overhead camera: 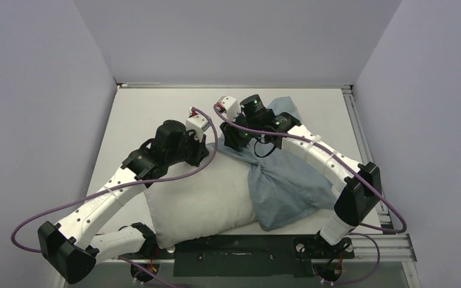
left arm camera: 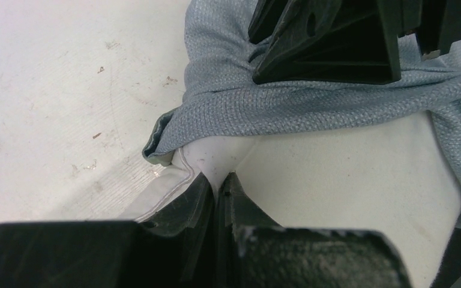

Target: Remove the pillowcase from the pillow

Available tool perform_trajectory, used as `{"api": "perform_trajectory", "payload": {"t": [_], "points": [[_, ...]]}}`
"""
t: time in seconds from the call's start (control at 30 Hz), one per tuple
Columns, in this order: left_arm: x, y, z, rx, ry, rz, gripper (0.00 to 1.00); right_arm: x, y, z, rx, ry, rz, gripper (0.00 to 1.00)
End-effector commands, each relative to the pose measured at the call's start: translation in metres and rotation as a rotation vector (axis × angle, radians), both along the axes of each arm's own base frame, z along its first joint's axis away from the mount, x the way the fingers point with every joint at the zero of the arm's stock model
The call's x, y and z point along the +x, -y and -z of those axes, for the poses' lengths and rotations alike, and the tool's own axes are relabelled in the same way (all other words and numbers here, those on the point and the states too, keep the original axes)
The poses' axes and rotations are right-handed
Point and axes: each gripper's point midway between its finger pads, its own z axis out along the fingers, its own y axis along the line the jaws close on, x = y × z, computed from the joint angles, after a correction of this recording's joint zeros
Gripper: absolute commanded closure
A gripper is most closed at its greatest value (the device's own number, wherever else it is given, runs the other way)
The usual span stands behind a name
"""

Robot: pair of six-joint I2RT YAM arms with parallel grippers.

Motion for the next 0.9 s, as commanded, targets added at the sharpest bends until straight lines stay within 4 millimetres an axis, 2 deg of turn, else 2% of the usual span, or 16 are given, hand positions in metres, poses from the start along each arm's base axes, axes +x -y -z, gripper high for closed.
{"api": "perform_trajectory", "payload": {"t": [0.0, 0.07, 0.17, 0.3, 0.37, 0.47, 0.57, 0.67, 0.73, 0.77, 0.87], "points": [[0.013, 0.003, -0.044, -0.079, 0.158, -0.015, 1.0, 0.007, 0.0, -0.009, -0.02, 0.044, 0.002, 0.77], [0.012, 0.002, -0.044, -0.079, 0.162, -0.015, 1.0, 0.017, 0.007, -0.015, -0.026, 0.07, 0.051, 0.87], [0.013, 0.001, -0.044, -0.071, 0.165, -0.019, 1.0, 0.033, 0.022, -0.035, 0.023, 0.107, 0.131, 0.94], [0.013, -0.001, -0.045, -0.064, 0.175, -0.024, 1.0, 0.056, 0.058, -0.068, 0.159, 0.158, 0.283, 0.95], [0.013, -0.003, -0.045, -0.062, 0.18, -0.027, 1.0, 0.063, 0.076, -0.079, 0.223, 0.165, 0.366, 0.95], [0.012, -0.004, -0.046, -0.059, 0.188, -0.03, 1.0, 0.067, 0.093, -0.079, 0.236, 0.172, 0.422, 0.95], [0.012, -0.004, -0.046, -0.055, 0.189, -0.028, 1.0, 0.07, 0.103, -0.069, 0.225, 0.136, 0.471, 0.95], [0.013, -0.008, -0.048, -0.048, 0.2, -0.042, 1.0, 0.081, 0.137, -0.064, 0.252, 0.109, 0.613, 0.95], [0.014, -0.011, -0.048, -0.042, 0.209, -0.056, 1.0, 0.088, 0.168, -0.067, 0.314, 0.109, 0.707, 0.95], [0.014, -0.012, -0.049, -0.041, 0.212, -0.059, 1.0, 0.089, 0.176, -0.069, 0.343, 0.11, 0.724, 0.95], [0.014, -0.012, -0.048, -0.037, 0.214, -0.058, 1.0, 0.085, 0.181, -0.08, 0.357, 0.138, 0.713, 0.93]]}}
